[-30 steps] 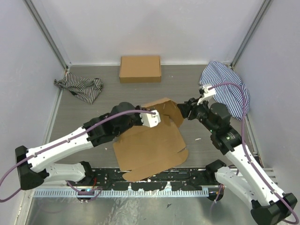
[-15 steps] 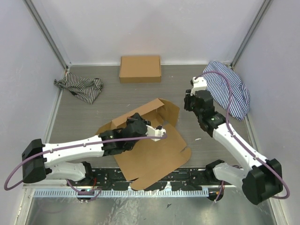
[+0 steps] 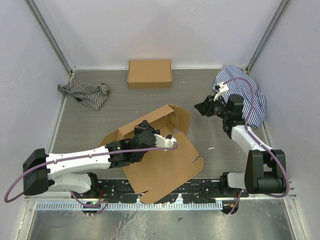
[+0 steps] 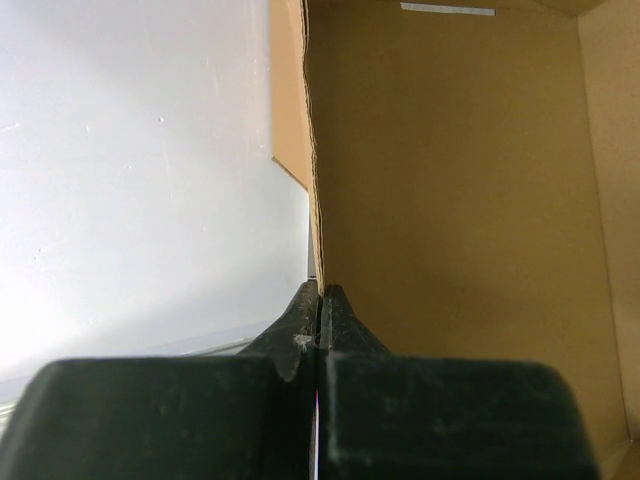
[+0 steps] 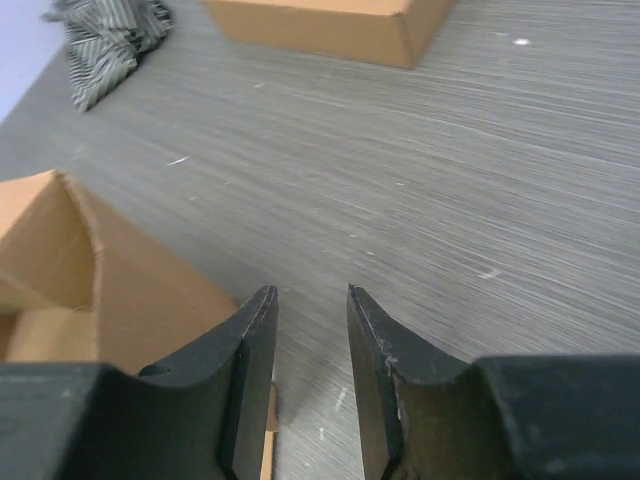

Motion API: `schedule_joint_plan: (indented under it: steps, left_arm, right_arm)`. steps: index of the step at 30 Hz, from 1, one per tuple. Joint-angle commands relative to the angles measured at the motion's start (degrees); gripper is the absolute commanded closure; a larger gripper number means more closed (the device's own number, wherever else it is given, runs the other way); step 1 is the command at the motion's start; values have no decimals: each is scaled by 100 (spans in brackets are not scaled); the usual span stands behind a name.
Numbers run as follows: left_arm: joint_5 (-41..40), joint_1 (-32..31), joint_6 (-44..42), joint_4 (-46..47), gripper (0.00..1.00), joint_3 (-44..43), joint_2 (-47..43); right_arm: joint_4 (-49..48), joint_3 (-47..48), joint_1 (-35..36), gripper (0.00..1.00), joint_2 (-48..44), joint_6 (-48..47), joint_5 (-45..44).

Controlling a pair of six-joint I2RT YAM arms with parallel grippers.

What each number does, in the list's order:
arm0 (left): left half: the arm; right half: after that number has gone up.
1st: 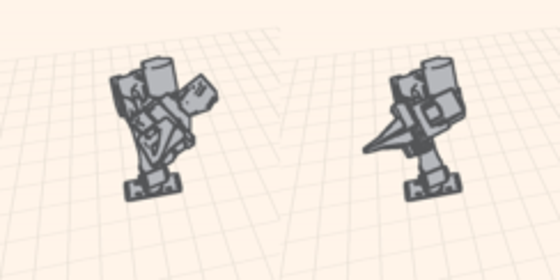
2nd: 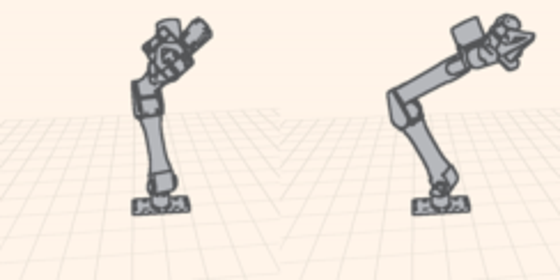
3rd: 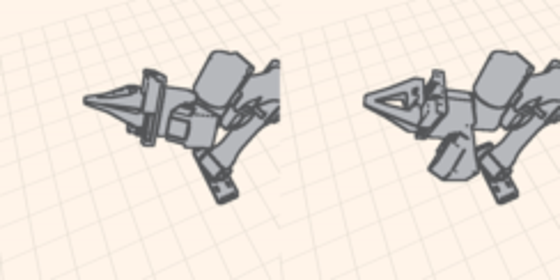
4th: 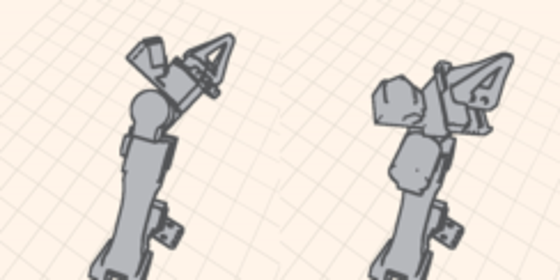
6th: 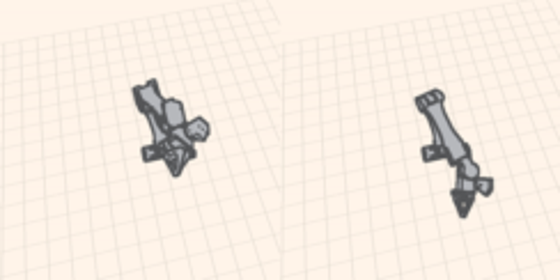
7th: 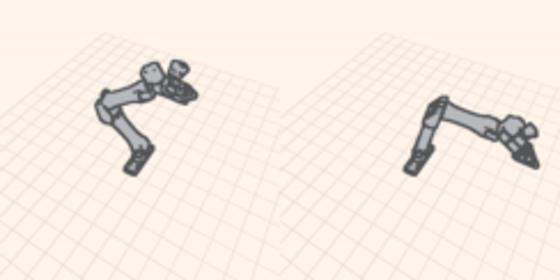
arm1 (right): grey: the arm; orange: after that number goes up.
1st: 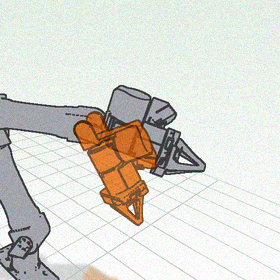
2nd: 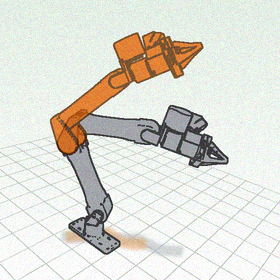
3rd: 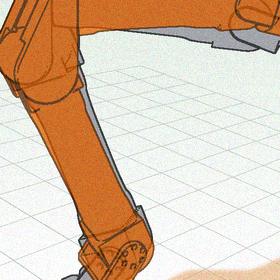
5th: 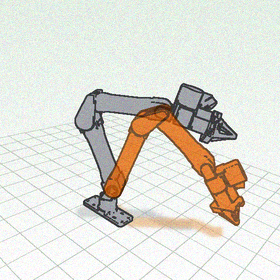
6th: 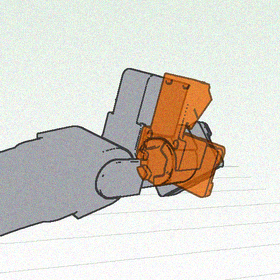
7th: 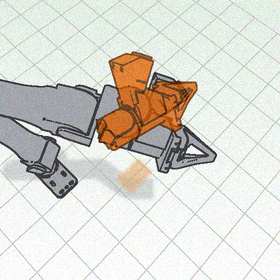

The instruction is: Fold the paper box

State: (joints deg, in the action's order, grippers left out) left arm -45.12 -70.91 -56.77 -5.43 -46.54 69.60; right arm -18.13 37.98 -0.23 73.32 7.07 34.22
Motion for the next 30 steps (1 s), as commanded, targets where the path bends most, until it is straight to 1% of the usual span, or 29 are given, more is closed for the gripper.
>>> schedule_joint_plan:
  steps: [1, 4, 8, 11, 16, 19, 24, 27, 30]
  left_arm:
    - [-17, -20, 20, 198, 100, 111, -152]
    - [66, -20, 85, 182, 100, 67, -145]
    - [138, -19, 236, 43, 100, -21, -148]
    - [180, -19, 299, -27, 100, -53, -188]
    - [75, -19, 346, -136, 100, -50, -143]
    - [120, -19, 463, -228, 100, -56, -184]
    - [120, -26, 531, -362, 100, -65, -174]
    - [92, -19, 612, -537, 100, -53, -148]
    - [111, -19, 669, -576, 100, 2, -210]
  right_arm:
    - [-770, 102, 30, 59, 135, -7, 1418]
    - [-314, 299, 220, 56, 311, -289, 1432]
    - [554, 569, 747, 55, 539, -926, 1303]
    - [813, 543, 1078, 55, 541, -1121, 1143]
    - [569, 243, 1258, 56, 221, -989, 1050]
    - [433, 109, 1325, 55, 91, -965, 1165]
    - [234, 65, 1675, 55, 201, -1003, 1254]
    - [-145, -162, 1833, 55, 274, -944, 1361]
    - [-476, -355, 1925, 55, 358, -878, 1234]
